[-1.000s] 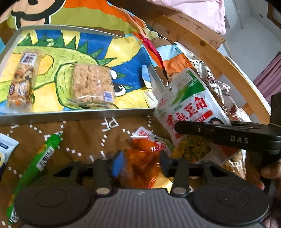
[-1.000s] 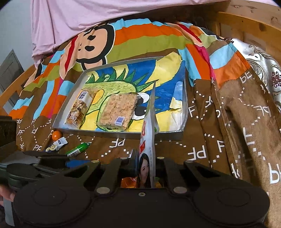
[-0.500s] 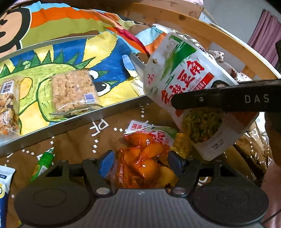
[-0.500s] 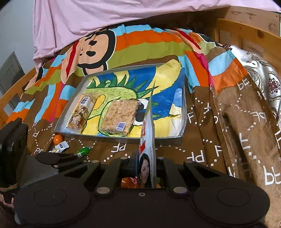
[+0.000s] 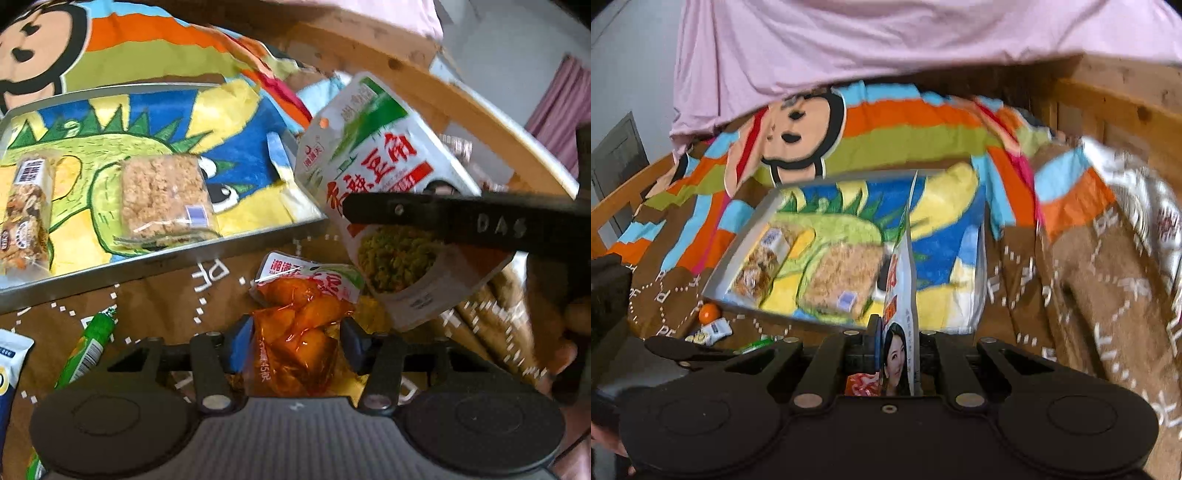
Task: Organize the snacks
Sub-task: 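Carry the orange pack and bean pouch over the silver tray with both tools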
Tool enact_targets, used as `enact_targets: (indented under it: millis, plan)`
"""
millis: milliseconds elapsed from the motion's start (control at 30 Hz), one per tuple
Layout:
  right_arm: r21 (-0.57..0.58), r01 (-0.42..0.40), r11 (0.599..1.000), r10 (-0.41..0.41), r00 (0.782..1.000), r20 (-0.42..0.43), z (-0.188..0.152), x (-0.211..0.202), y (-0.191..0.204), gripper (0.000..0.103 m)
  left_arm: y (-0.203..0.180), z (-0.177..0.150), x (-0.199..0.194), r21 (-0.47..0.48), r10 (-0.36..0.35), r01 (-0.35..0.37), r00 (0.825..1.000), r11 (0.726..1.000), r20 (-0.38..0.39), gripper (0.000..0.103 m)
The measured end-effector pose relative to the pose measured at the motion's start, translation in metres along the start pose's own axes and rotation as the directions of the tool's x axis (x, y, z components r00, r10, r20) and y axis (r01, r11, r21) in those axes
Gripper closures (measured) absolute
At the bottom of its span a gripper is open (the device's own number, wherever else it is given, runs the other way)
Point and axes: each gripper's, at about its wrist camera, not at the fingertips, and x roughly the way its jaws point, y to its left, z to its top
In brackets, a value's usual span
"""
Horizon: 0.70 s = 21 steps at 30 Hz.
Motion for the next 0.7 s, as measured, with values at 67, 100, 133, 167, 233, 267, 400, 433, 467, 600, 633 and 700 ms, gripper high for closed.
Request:
enact_targets:
  millis: [67,100,133,167,233,267,400,433,467,600,633,700]
  plan:
    - [-0.028,0.032,0.999,-0.029,0.997,0.076,0.002,-0.007,0.004,0.094,0.003,0.002,-0.007,-0.022,-0.008,0.009,1.0,1.0,0.018,0.048]
    - [-0.039,0.049,0.998,-0.045,0.993,0.112,0.002,-0.011,0.005,0.094,0.004,0.003,-0.01,-0.028,-0.004,0.005,1.0,1.0,0.028,0.048]
    - [-0.046,0.061,0.997,-0.054,0.988,0.144,0.004,-0.014,0.006,0.094,0.005,0.004,-0.014,-0.03,0.002,-0.001,0.999,1.0,0.041,0.048]
    - [-0.049,0.068,0.996,-0.059,0.984,0.17,0.004,-0.017,0.006,0.094,0.007,0.005,-0.019,-0.034,0.007,-0.005,0.998,0.999,0.056,0.048]
    - [-0.053,0.083,0.995,-0.07,0.974,0.214,0.006,-0.021,0.006,0.094,0.012,0.007,-0.03,-0.054,0.0,0.006,0.995,0.999,0.098,0.048]
    - [-0.055,0.092,0.994,-0.077,0.971,0.227,0.007,-0.021,0.006,0.094,0.015,0.009,-0.035,-0.069,-0.007,0.016,0.992,0.997,0.124,0.048]
    - [-0.07,0.137,0.988,-0.115,0.959,0.258,0.015,-0.006,0.01,0.094,0.027,0.024,-0.05,-0.096,0.022,-0.002,0.977,0.995,0.213,0.048]
    - [-0.075,0.151,0.986,-0.126,0.957,0.261,0.018,0.002,0.012,0.094,0.03,0.03,-0.051,-0.107,0.039,-0.015,0.974,0.994,0.225,0.048]
    - [-0.076,0.156,0.985,-0.131,0.956,0.261,0.021,0.008,0.013,0.094,0.033,0.034,-0.051,-0.115,0.057,-0.031,0.97,0.993,0.236,0.048]
    - [-0.071,0.164,0.984,-0.143,0.96,0.239,0.027,0.035,0.013,0.094,0.058,0.055,-0.05,-0.187,0.084,-0.025,0.946,0.982,0.313,0.048]
    - [-0.068,0.166,0.984,-0.146,0.962,0.232,0.028,0.042,0.013,0.094,0.065,0.059,-0.048,-0.214,0.095,-0.023,0.938,0.977,0.332,0.048]
    - [-0.064,0.169,0.984,-0.151,0.964,0.219,0.03,0.055,0.013,0.094,0.078,0.061,-0.044,-0.244,0.104,-0.011,0.922,0.97,0.373,0.048]
